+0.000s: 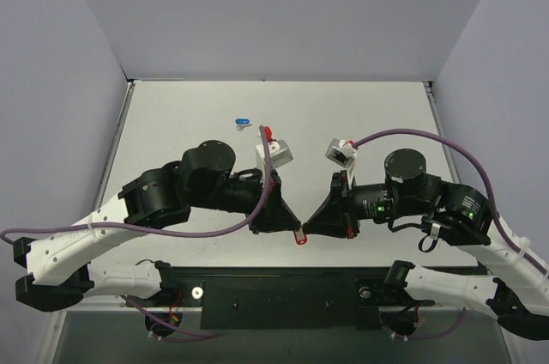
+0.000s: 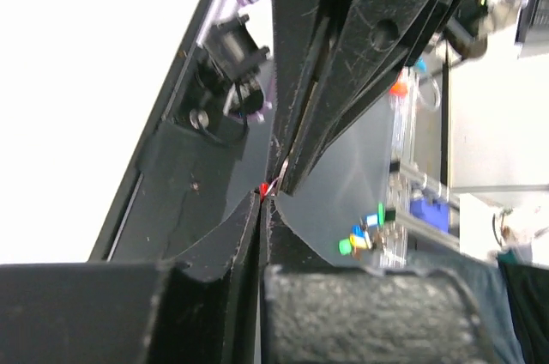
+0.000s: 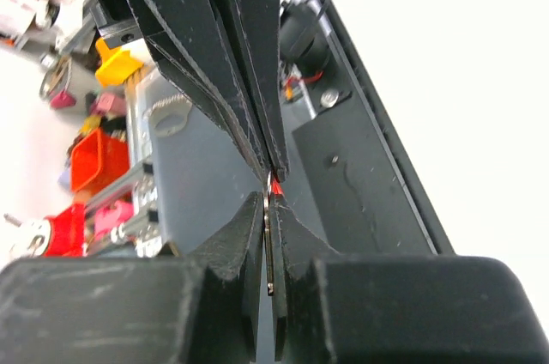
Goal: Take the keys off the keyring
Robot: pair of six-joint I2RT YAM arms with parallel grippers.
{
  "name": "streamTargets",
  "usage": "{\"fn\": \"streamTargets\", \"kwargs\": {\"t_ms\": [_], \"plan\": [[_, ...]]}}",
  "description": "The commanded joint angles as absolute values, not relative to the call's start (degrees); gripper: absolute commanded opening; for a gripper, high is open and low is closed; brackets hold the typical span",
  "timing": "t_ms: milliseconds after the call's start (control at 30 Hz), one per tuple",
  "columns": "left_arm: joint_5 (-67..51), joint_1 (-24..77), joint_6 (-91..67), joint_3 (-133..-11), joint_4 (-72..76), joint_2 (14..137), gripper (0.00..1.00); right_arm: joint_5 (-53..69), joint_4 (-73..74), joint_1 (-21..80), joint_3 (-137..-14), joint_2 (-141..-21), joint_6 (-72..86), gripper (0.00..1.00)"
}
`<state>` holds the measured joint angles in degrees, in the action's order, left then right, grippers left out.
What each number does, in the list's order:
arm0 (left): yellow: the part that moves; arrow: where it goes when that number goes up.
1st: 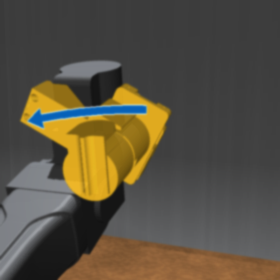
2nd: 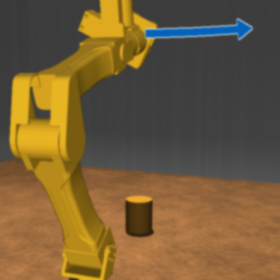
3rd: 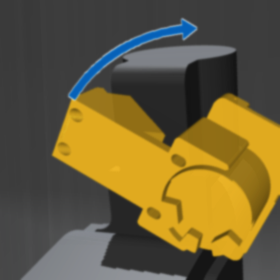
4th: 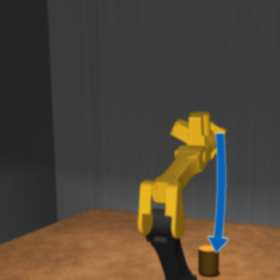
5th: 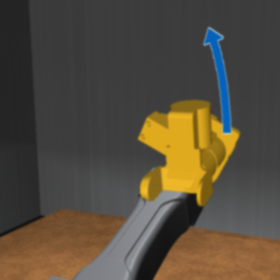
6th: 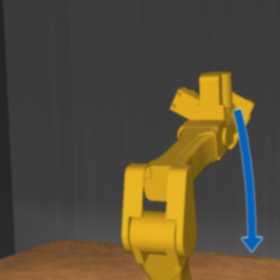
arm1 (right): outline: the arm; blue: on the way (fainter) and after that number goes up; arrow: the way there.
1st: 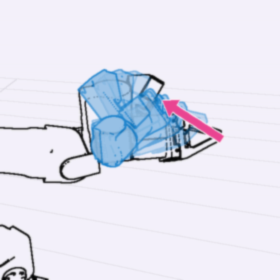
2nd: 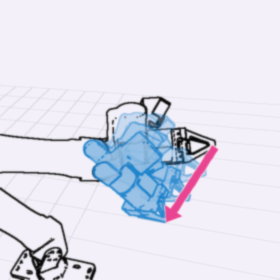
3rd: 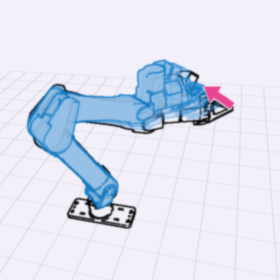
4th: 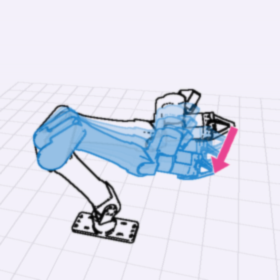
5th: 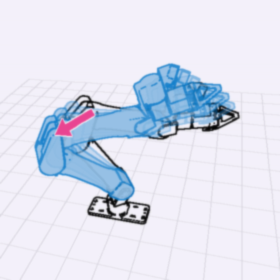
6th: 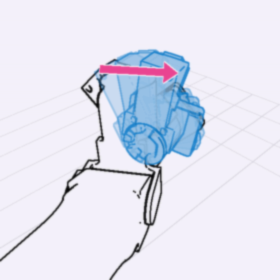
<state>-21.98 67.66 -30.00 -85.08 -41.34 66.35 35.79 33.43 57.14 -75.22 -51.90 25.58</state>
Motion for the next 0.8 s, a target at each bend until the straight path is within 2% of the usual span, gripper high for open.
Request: {"fn": "streamTargets", "kwargs": {"t_ms": [0, 233, 433, 767], "plan": [[-15.6, 64.9, -33.7, -82.9, -25.7, 59.5, 0.11, 28.1, 29.4, 57.6, -74.8, -50.5, 25.2, 0.0], [-15.7, 62.6, -36.4, -80.3, -19.3, 57.5, 0.18, 24.6, 24.4, 57.6, -73.6, -48.9, 26.6, 0.0], [-15.4, 62.6, -37.9, -79.5, -15.2, 57.7, 0.19, 22.9, 22.5, 57.6, -73.3, -48.3, 27.1, 0.0], [-10.8, 62.6, -41.2, -71.4, -5.8, 52.6, 0.48, 24.0, 22.1, 57.6, -74.8, -48.0, 27.0, 0.0]]}}
